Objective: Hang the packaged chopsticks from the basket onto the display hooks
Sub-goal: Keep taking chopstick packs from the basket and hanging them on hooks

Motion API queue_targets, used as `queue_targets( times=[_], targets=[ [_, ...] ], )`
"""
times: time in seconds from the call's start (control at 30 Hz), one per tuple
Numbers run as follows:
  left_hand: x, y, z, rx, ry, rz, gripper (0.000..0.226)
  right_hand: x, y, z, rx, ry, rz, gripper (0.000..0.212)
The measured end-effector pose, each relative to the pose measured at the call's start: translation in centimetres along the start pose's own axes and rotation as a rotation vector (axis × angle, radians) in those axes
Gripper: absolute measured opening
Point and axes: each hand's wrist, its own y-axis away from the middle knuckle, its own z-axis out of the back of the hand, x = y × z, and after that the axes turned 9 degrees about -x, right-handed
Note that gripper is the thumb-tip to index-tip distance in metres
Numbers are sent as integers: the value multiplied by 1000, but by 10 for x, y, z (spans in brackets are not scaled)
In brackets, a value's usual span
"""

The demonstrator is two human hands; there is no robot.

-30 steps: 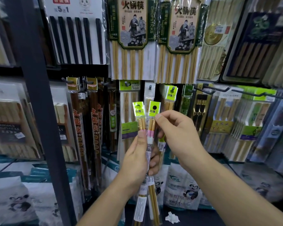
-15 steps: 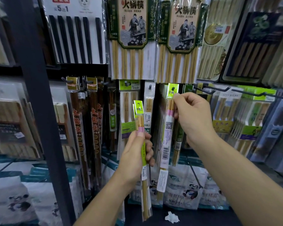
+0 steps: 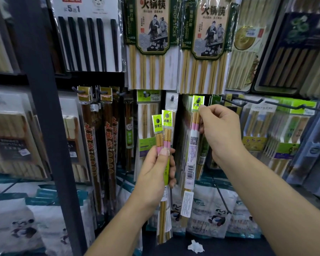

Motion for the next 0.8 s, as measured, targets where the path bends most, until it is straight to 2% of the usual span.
queue_targets(
  times=[0.17,0.37,0.43,0.57,0.8],
  targets=[
    [-1,1,1,-9,-21,-27,38,-10,3,5,-37,81,31,38],
    [-5,0,3,-8,10,-7,21,-15,22,13,-89,99,46,29],
    [-6,0,2,-5,9,-2,20,-12,32,13,-33,76,71,22],
    [-6,1,0,27,-8,-4,22,-7,52,8,228,16,59,12],
    [-6,3,0,93,-14,-19,28,-4,49,4,220,-50,-3,20]
  ],
)
